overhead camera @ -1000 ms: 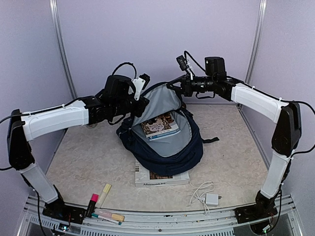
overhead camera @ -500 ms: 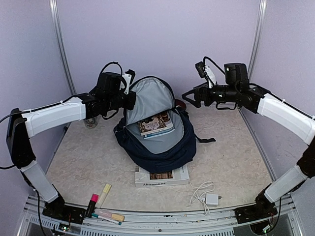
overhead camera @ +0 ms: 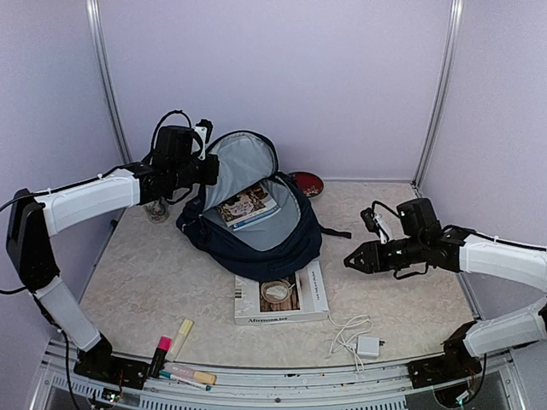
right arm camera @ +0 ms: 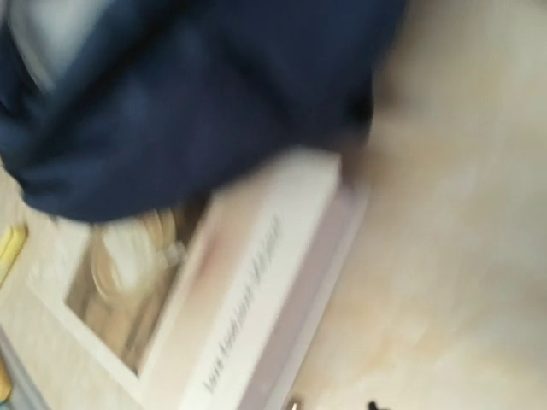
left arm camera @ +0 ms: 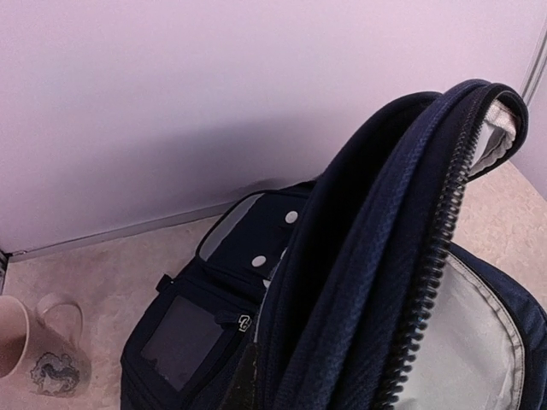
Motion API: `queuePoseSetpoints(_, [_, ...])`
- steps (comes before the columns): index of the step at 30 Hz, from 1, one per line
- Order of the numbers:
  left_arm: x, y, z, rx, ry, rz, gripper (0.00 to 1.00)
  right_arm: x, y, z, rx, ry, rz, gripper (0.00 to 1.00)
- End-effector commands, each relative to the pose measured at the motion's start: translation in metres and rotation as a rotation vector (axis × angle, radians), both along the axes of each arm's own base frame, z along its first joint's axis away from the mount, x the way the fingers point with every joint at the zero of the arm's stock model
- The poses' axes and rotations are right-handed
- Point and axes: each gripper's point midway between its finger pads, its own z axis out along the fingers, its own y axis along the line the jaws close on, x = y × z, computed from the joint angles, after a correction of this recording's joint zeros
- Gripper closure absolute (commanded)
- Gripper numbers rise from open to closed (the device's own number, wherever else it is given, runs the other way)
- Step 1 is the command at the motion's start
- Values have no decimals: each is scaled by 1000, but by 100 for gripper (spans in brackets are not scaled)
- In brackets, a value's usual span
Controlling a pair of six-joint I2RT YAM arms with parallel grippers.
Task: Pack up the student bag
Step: Pick up the book from the center of the board.
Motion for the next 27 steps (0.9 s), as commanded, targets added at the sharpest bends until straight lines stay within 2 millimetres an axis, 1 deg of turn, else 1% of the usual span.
queuePoseSetpoints(1, [-3,0,62,-162,-158,1,100,-11,33,-15,160,132,64,55])
queuePoseSetpoints(4, [-7,2,61,-160,-156,-2,100,-16,56,-26,188,163,138,51])
queuePoseSetpoints(6, [-12,3,60,-161,-156,-6,100,-19,65,-39,195,208,173,50])
queuePoseSetpoints(8, [-14,3,59,-166,-154,-13,100,-19,71,-50,195,233,183,49])
queuePoseSetpoints(12, [-16,-2,56,-173,-143,-30,100,-13,82,-65,212,266,196,49])
queuePoseSetpoints(15, [-18,-7,53,-170,-137,-41,100,-8,84,-80,185,285,191,50])
queuePoseSetpoints(17, [-20,-10,52,-170,-134,-49,100,-6,82,-89,165,289,179,52])
queuePoseSetpoints(20, [-23,-16,47,-162,-126,-62,100,-5,80,-101,145,297,164,62])
queuePoseSetpoints(21, [-24,-17,47,-161,-125,-65,100,-4,80,-103,147,301,165,69])
queuePoseSetpoints(23, [-25,-18,45,-156,-121,-68,100,-5,82,-103,162,309,172,79])
queuePoseSetpoints(26, [-26,-17,45,-151,-121,-67,100,-4,80,-98,181,305,168,98])
queuePoseSetpoints(27, [-26,-17,45,-149,-122,-65,100,-3,78,-96,182,300,164,100])
